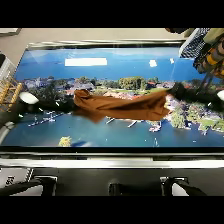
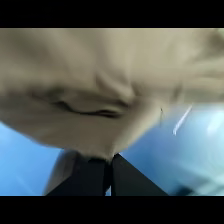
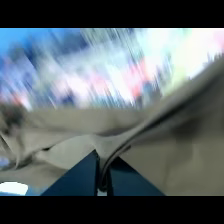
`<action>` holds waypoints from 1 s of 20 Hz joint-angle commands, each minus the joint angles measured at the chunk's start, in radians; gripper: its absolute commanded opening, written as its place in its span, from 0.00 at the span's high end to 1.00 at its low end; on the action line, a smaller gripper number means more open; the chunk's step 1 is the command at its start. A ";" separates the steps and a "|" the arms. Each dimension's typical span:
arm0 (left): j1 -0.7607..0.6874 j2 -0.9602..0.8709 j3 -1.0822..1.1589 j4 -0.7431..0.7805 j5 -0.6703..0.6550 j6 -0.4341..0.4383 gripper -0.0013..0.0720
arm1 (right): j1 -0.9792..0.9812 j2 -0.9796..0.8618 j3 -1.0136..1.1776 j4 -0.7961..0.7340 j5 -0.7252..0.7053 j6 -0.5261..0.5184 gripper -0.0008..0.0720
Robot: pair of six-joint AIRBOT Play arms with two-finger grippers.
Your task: Fold the clothes and pants, and hang the long-sleeved shirts on hangers.
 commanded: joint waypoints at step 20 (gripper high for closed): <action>0.455 0.529 0.718 0.180 -0.248 -0.252 0.96 | 0.001 0.179 0.845 -0.705 0.413 0.687 0.95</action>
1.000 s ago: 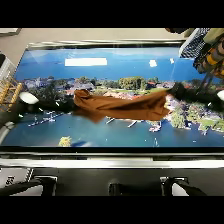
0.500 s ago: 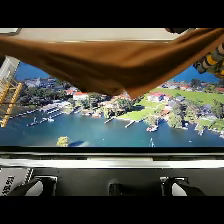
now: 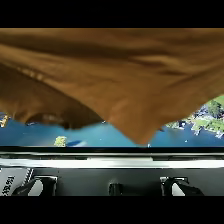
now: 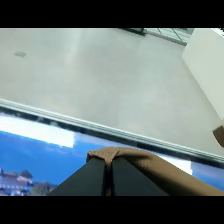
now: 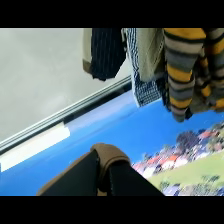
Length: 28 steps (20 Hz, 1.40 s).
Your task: Fold the clothes and pants, and hang the long-sleeved shirts on hangers.
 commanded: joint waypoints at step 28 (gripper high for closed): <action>-0.353 -0.873 -0.455 -0.172 0.127 0.097 0.96 | -0.107 -0.684 -0.480 0.420 0.242 -0.476 0.40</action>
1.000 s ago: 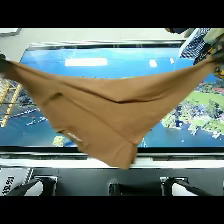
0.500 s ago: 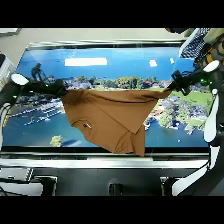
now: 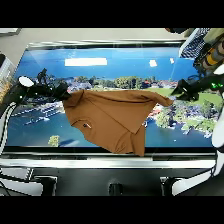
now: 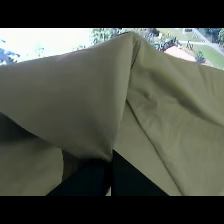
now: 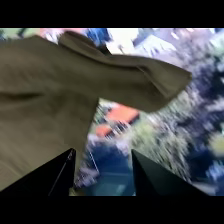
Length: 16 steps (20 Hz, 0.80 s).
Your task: Fold the clothes and pants, and hang the long-sleeved shirts on hangers.
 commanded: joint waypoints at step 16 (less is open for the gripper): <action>0.027 -0.002 0.003 0.001 -0.072 0.000 0.96 | 0.372 0.515 -1.132 0.157 -0.468 -0.108 0.40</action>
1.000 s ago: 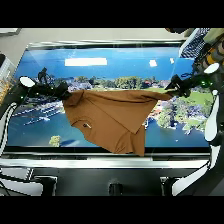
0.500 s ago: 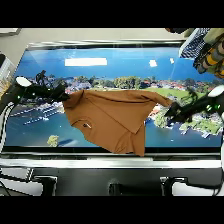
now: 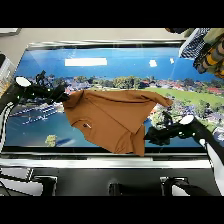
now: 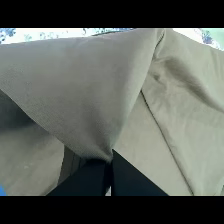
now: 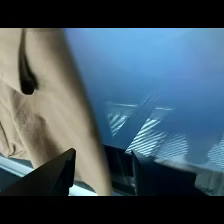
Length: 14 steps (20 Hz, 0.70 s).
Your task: Fold the clothes and pants, and hang the long-sleeved shirts on hangers.
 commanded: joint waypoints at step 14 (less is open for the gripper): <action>0.086 0.150 0.175 -0.001 -0.207 -0.005 0.96 | 0.178 0.278 0.687 -0.209 -0.087 0.315 0.95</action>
